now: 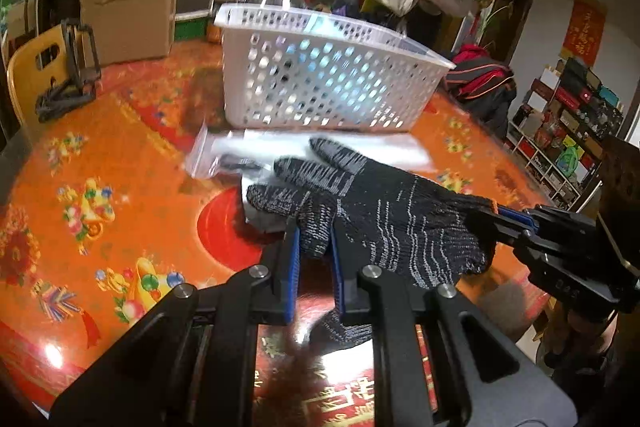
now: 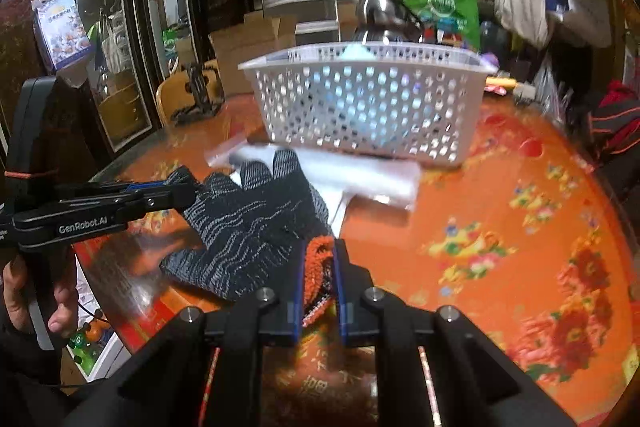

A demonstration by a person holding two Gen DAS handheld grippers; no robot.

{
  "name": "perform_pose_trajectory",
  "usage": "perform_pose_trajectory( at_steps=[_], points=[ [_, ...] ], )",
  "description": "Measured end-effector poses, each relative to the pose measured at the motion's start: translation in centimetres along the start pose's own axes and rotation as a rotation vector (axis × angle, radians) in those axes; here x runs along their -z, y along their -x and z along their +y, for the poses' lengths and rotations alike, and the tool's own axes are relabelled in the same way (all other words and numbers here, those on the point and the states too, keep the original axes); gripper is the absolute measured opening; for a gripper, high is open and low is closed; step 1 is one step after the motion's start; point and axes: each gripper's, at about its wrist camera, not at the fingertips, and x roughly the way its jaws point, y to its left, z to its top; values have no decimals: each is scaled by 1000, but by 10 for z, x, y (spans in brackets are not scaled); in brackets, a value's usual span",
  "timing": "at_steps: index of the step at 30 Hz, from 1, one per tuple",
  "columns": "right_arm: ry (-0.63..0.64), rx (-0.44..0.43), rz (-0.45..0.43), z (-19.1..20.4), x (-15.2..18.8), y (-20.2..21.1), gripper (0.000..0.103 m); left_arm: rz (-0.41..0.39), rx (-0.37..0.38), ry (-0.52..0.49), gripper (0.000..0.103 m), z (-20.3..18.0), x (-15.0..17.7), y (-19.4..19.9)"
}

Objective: Organize soft objects
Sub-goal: 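Close both grippers on the black knit glove with orange cuff, then carry the glove over the white basket and open both grippers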

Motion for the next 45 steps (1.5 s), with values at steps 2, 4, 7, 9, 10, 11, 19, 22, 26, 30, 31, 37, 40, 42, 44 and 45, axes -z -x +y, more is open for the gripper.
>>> perform_pose_trajectory(
  at_steps=[2,4,7,9,10,11,19,22,26,30,31,37,40,42,44,45],
  points=[
    [3,5,-26,0,-5,9,11,-21,6,-6,12,-4,-4,9],
    [9,9,-45,1,-8,16,11,-44,12,-8,12,-9,-8,18],
    [22,7,-65,5,-10,24,11,-77,16,-20,12,-17,-16,29],
    [30,6,-78,7,-13,29,11,-84,22,-22,12,-21,-20,33],
    [32,9,-85,7,-15,31,11,-91,25,-22,12,-22,-21,36],
    [30,10,-95,5,-18,33,11,-100,26,-20,12,-23,-24,38],
    [24,1,-148,-3,-48,49,11,-144,44,6,12,-25,-61,53],
    [23,4,-173,-7,-68,56,11,-177,50,9,12,-30,-86,63],
    [19,2,-225,-16,-106,68,11,-237,50,-26,12,-41,-130,80],
    [16,-3,-236,-30,-160,64,11,-262,31,-43,12,-46,-187,77],
    [11,-4,-237,-34,-172,62,11,-261,24,-42,12,-45,-205,72],
    [7,33,-196,-63,-238,22,11,-206,-41,-26,12,-37,-280,19],
    [13,71,-141,-78,-260,-13,11,-156,-52,-3,12,-27,-305,-19],
    [13,96,-103,-86,-269,-39,11,-119,-75,16,12,-20,-314,-48],
    [33,133,-41,-95,-273,-72,11,-73,-91,31,12,-13,-318,-79],
    [30,145,-25,-97,-272,-81,11,-60,-107,34,12,-11,-318,-91]
  ],
)
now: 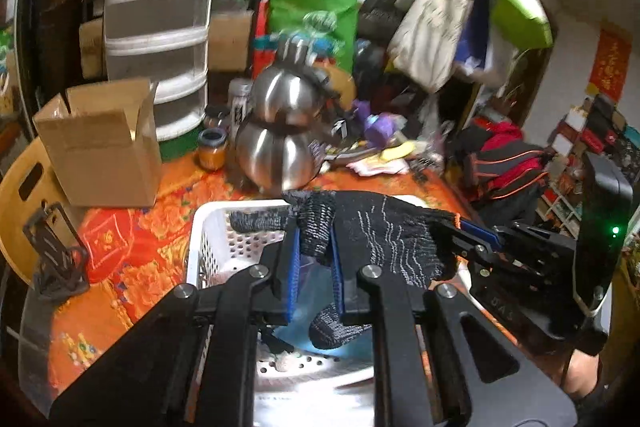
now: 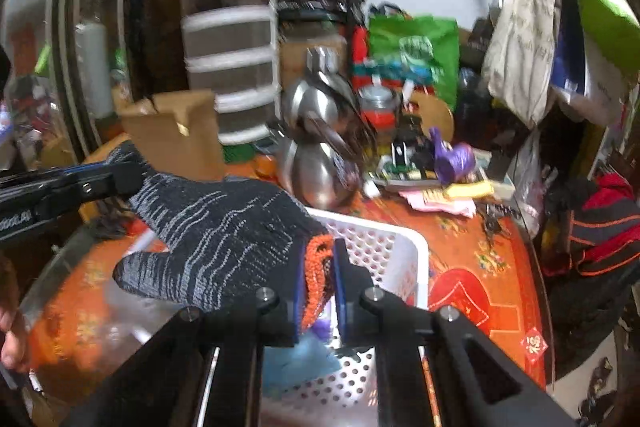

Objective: Organize soft objects
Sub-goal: 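Carry the glove over the white basket and open both grippers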

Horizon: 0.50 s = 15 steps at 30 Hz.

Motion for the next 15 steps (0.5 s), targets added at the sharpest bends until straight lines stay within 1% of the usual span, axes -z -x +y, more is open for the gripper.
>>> perform_pose_trajectory(
  at_steps=[2,4,8,9,10,11,12,13,14,15],
  points=[
    [4,13,41,-1,3,-27,11,32,-8,11,12,4,5,-23],
    [14,31,56,1,7,-44,11,47,-25,14,12,7,14,-38],
    [31,45,97,3,16,-66,11,87,-12,30,13,12,30,-58],
    [34,45,104,2,18,-70,11,85,-14,30,13,13,34,-60],
    [33,29,121,1,20,-75,11,85,-17,29,13,15,36,-61],
    [22,8,140,-1,22,-78,12,82,-16,25,15,16,39,-62],
    [9,4,142,-3,23,-80,16,82,-14,25,17,19,40,-61],
    [-4,3,126,-6,24,-78,19,81,-3,26,23,21,41,-61],
    [-8,6,109,-7,25,-75,28,75,-2,26,32,21,42,-58],
    [-12,20,106,-9,25,-74,46,68,-6,26,39,21,42,-53]
  ],
)
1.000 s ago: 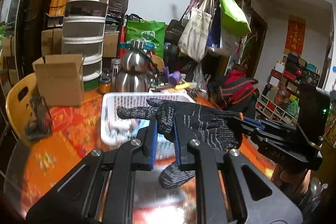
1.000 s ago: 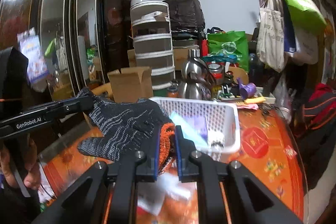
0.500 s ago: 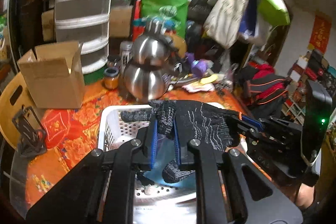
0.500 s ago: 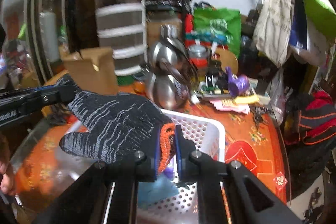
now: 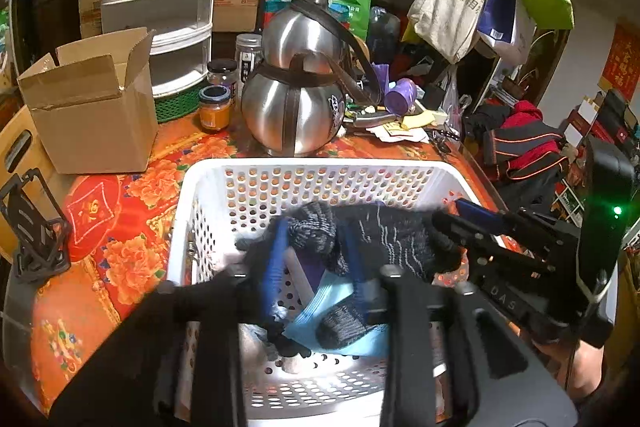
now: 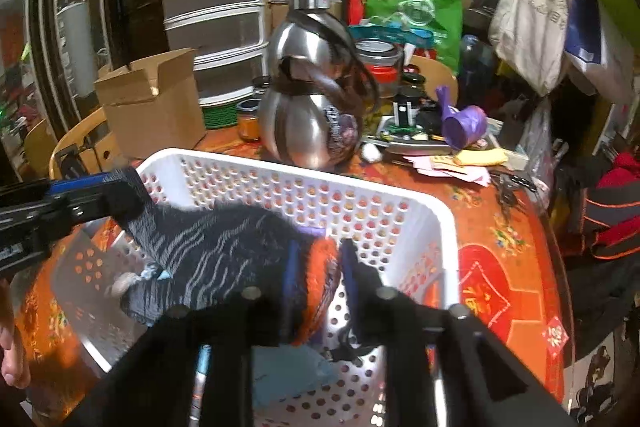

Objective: Organize soft objects
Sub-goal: 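Carry the glove over the white basket and open both grippers, then close both grippers on the clear plastic bag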

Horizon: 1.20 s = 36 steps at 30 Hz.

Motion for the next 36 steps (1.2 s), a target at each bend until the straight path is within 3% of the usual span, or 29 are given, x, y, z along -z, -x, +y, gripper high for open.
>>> perform_pose_trajectory(
  at_steps=[2,3,4,11,18,22,25,28,30,34,36],
  points=[
    [-19,6,6,-4,0,2,73,-37,-16,-10,74,0,1,10],
    [-24,19,-1,-6,1,4,80,-52,-22,-16,79,-1,1,15],
    [-26,32,-11,-7,1,7,81,-70,-31,-24,82,-2,2,20],
    [-117,7,-21,-19,9,26,81,-66,-24,-26,82,1,14,33],
    [-92,4,-5,-7,35,36,83,-42,-32,-51,82,1,26,40],
    [-113,-5,-32,-2,49,58,83,-40,-39,-80,82,1,43,71],
    [-140,-23,-81,0,71,91,84,-81,-39,-118,83,9,75,112],
    [-168,-63,-99,0,104,115,91,-81,-101,-123,95,28,120,137],
    [-188,-84,-83,0,128,119,91,-45,-124,-104,98,41,145,137],
    [-178,-77,5,7,171,100,91,34,-50,18,97,76,190,121],
    [-185,-71,34,11,183,90,91,82,-48,38,97,88,200,101]
  ],
)
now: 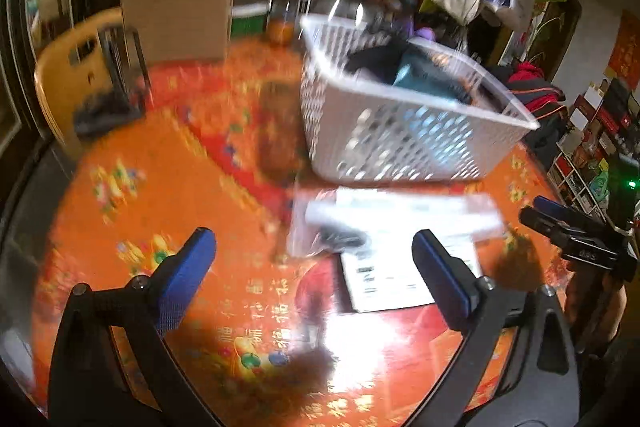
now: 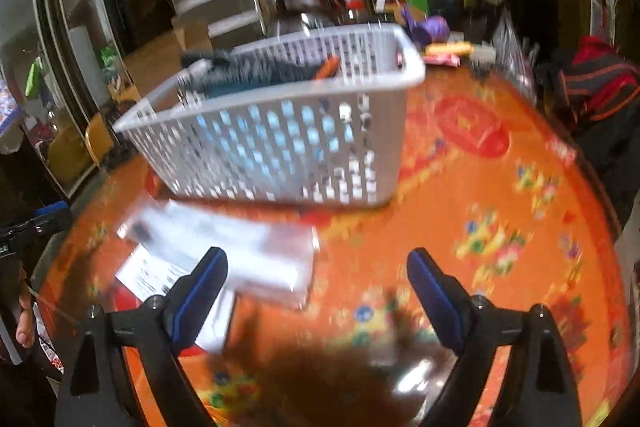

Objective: Organize soft objects
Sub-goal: 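Close both grippers on the clear plastic bag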

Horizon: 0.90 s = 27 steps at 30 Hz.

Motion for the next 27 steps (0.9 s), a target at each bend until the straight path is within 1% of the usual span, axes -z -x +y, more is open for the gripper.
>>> perform_pose_trajectory(
  at_steps=[2,4,7,9,12,13,15,16,17,18,19,20,25,26,27],
  points=[
    [-13,-27,20,0,8,-8,91,26,-14,6,97,6,1,-16],
    [-20,-45,42,0,12,-16,90,38,9,13,97,8,2,-27],
    [-8,-54,48,3,14,-24,80,53,25,8,97,7,0,-42],
    [-2,-65,66,6,15,-31,70,54,25,-8,97,6,-4,-52],
    [7,-79,91,10,16,-40,65,64,19,-30,93,3,-8,-65],
    [8,-81,96,10,16,-42,64,73,24,-38,90,1,-7,-69],
    [11,-89,104,12,16,-45,59,90,22,-47,84,-3,-11,-79],
    [14,-94,106,13,16,-47,57,95,24,-53,77,-5,-11,-81],
    [18,-96,110,14,16,-48,53,105,28,-60,72,-7,-11,-85],
    [24,-98,114,15,16,-50,47,109,29,-59,71,-7,-10,-87],
    [29,-98,121,16,16,-51,45,112,32,-55,69,-7,-10,-89],
    [35,-92,128,16,16,-54,44,112,41,-52,65,-7,-9,-90],
    [53,-86,120,18,15,-54,41,99,44,-72,57,-11,-7,-92],
    [54,-87,121,18,15,-55,38,96,45,-81,52,-13,-6,-92],
    [55,-88,121,18,15,-55,35,95,53,-86,50,-14,-5,-91]
  ],
)
